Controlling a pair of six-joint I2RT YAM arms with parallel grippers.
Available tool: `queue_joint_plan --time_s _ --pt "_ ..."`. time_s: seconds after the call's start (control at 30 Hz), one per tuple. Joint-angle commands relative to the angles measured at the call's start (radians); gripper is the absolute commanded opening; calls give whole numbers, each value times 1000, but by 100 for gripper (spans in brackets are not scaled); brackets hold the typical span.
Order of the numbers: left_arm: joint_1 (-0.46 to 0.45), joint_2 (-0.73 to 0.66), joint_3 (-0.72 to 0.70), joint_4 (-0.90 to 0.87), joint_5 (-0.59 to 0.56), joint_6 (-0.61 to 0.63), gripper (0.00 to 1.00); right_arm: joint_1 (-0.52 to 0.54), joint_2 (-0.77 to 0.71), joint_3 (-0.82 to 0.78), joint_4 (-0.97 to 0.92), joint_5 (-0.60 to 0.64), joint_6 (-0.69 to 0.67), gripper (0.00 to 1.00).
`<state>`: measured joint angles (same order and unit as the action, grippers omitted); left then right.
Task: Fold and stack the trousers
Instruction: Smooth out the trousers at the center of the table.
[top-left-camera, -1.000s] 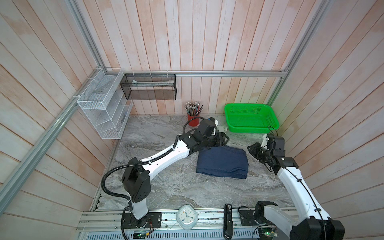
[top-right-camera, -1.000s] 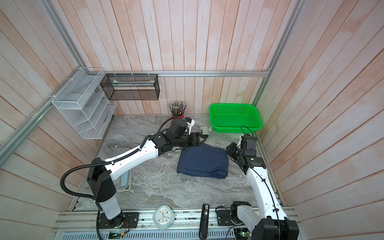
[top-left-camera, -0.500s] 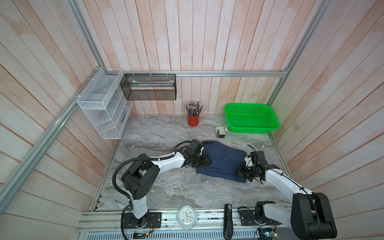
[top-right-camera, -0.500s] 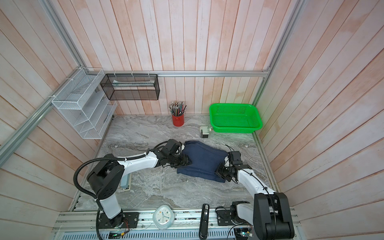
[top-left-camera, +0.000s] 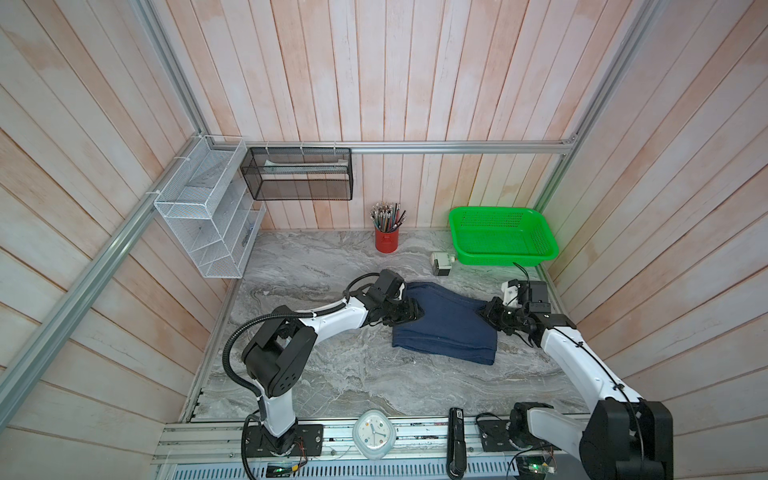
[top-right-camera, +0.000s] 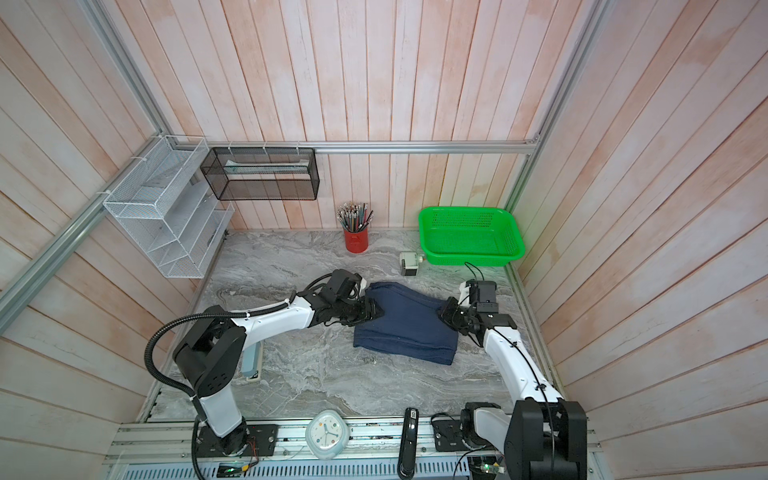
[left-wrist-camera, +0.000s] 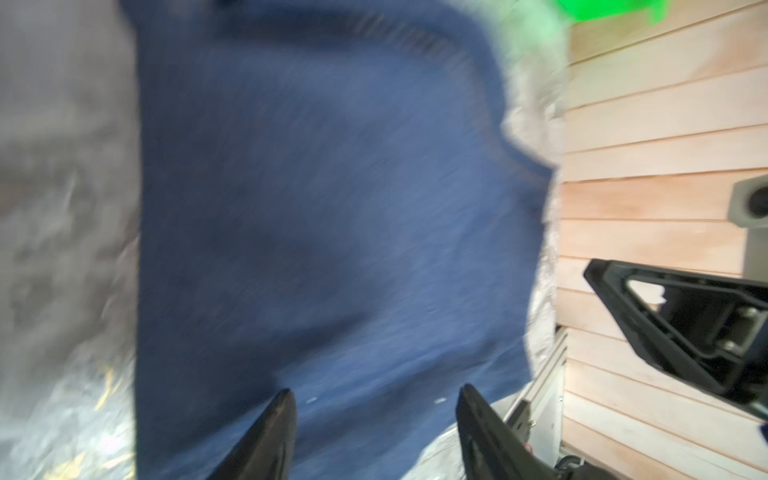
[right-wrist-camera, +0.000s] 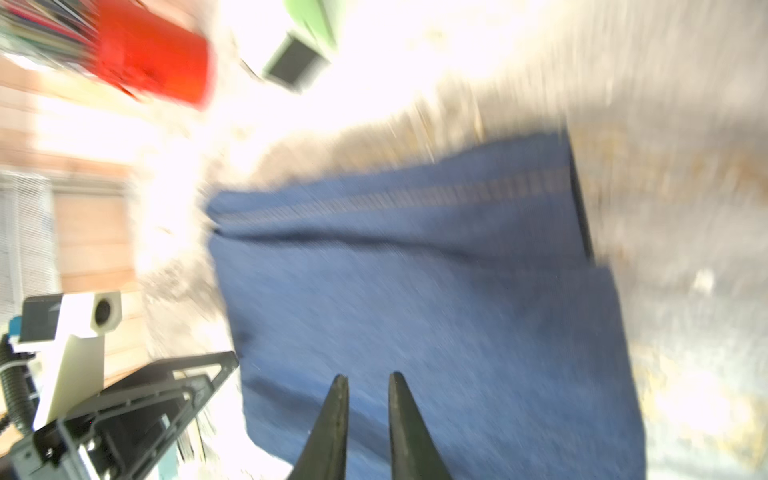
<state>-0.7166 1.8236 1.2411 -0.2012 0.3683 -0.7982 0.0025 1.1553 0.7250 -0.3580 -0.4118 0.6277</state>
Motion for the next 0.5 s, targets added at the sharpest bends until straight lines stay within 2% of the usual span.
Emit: queue_joint_plan --time_s 0.0,0.23,0.47 --pt "37 55 103 -12 -15 49 65 -24 61 5 35 39 0 18" --pt "82 275 291 -38 38 81 65 -65 238 -17 126 8 -11 7" --pt "140 361 295 -51 52 113 62 -116 317 -73 146 82 -27 6"
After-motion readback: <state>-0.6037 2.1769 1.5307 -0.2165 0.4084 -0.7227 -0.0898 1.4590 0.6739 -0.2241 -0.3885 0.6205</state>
